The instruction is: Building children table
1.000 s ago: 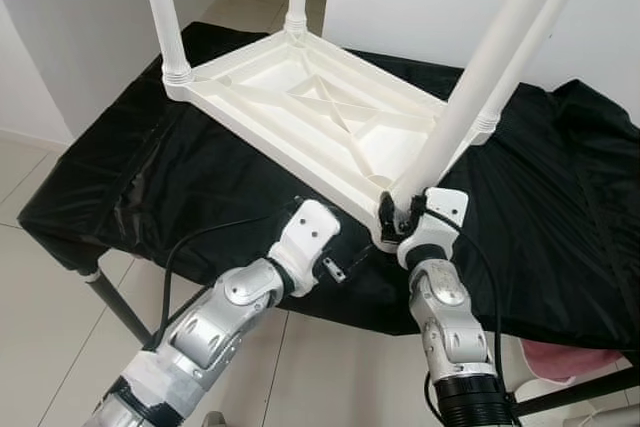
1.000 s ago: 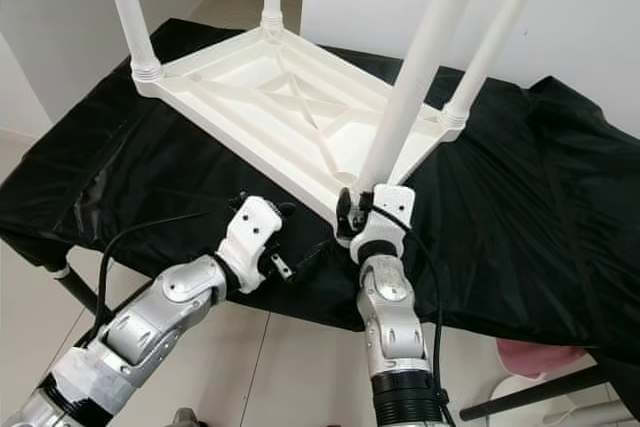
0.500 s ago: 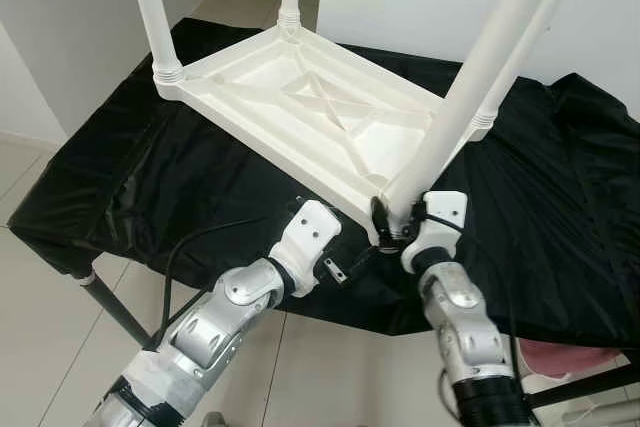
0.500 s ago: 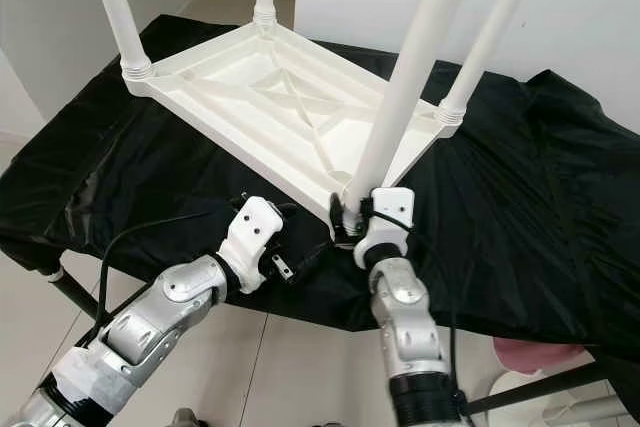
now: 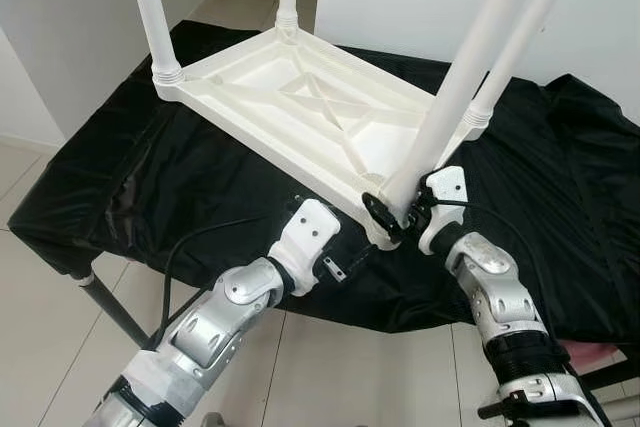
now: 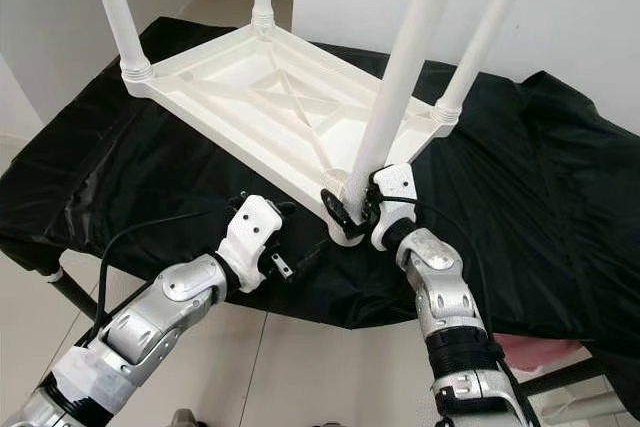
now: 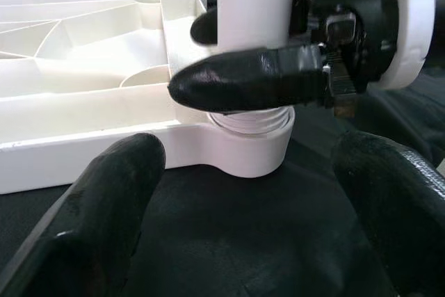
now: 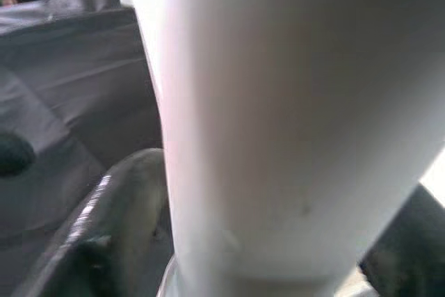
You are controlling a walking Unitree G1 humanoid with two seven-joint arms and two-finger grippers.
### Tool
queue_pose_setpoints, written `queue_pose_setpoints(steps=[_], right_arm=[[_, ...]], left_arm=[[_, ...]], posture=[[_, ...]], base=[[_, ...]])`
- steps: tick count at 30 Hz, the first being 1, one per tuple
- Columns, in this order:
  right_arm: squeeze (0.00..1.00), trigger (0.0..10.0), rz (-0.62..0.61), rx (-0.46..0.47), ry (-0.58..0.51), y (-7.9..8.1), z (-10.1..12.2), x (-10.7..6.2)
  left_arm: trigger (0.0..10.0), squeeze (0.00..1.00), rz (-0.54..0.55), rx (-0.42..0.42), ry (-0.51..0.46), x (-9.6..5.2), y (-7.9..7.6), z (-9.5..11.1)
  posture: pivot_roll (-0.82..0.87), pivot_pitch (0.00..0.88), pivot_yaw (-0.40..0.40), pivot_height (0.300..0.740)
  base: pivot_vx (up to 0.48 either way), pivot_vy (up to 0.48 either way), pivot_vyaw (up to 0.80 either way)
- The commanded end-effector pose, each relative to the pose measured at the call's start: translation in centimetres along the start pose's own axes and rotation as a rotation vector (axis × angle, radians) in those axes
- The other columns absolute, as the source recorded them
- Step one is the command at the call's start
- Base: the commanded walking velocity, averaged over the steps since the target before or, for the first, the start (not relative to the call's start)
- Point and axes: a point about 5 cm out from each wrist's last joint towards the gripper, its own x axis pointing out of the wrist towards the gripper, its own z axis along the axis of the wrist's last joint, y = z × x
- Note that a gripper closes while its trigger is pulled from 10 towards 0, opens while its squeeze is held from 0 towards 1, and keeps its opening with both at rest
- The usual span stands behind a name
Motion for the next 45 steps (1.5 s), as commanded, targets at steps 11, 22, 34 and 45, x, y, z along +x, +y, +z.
queue_pose_setpoints(steps=[11,22,34,45], right_arm=[[0.00,0.0,0.048,0.026,0.039,-0.5,-1.2,0.3],[0.00,10.0,-0.069,0.064,0.045,-0.6,-1.3,0.5],[0.00,10.0,-0.279,0.097,0.053,0.3,-1.3,0.1],[0.00,10.0,-0.558,0.116,0.064,1.0,-2.2,-1.3]], left_arm=[[10.0,0.00,-0.136,0.021,0.012,-0.2,-0.5,0.0],[10.0,0.00,-0.144,0.035,0.019,-0.3,-0.5,0.0],[10.0,0.00,-0.152,0.031,0.022,-0.3,-0.6,-0.2],[10.0,0.00,-0.159,0.034,0.035,-0.2,-0.9,-0.7]], posture=[[0.05,0.077,-0.095,0.740],[0.04,0.082,-0.086,0.740],[0.03,0.081,-0.087,0.740],[0.04,0.065,-0.095,0.740]], base=[[0.000,0.000,0.00],[0.000,0.000,0.00],[0.000,0.000,0.00],[0.000,0.000,0.00]])
